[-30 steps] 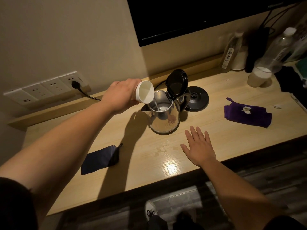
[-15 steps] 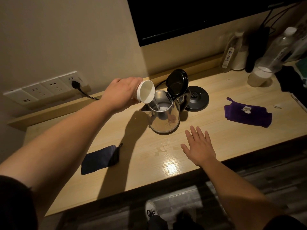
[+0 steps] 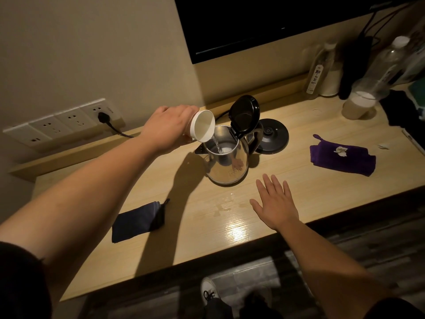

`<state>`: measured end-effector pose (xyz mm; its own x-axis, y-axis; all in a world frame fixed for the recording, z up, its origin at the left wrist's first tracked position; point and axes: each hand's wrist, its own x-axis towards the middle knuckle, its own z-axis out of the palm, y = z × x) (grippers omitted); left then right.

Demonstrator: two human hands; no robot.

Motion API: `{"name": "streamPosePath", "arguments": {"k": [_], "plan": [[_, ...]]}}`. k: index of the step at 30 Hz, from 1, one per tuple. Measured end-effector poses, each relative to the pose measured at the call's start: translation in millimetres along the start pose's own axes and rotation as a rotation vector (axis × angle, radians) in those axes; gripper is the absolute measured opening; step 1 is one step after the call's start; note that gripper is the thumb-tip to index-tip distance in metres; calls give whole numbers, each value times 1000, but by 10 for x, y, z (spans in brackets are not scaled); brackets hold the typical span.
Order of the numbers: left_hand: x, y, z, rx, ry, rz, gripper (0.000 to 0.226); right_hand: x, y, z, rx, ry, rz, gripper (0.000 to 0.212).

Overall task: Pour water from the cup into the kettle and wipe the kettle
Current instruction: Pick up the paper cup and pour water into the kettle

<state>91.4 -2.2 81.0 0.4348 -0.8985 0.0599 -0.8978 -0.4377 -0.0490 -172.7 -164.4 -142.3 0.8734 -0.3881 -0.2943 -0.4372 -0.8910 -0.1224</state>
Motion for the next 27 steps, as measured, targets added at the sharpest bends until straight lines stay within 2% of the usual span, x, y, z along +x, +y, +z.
{"name": "streamPosePath", "arguments": {"k": [16,27], "plan": [[32,4,-15,71,43,53,67,4,8,11,9,7,4,86],[58,30,-15,221,43,120,75,2,0,1,-9,-3,8,87]]}}
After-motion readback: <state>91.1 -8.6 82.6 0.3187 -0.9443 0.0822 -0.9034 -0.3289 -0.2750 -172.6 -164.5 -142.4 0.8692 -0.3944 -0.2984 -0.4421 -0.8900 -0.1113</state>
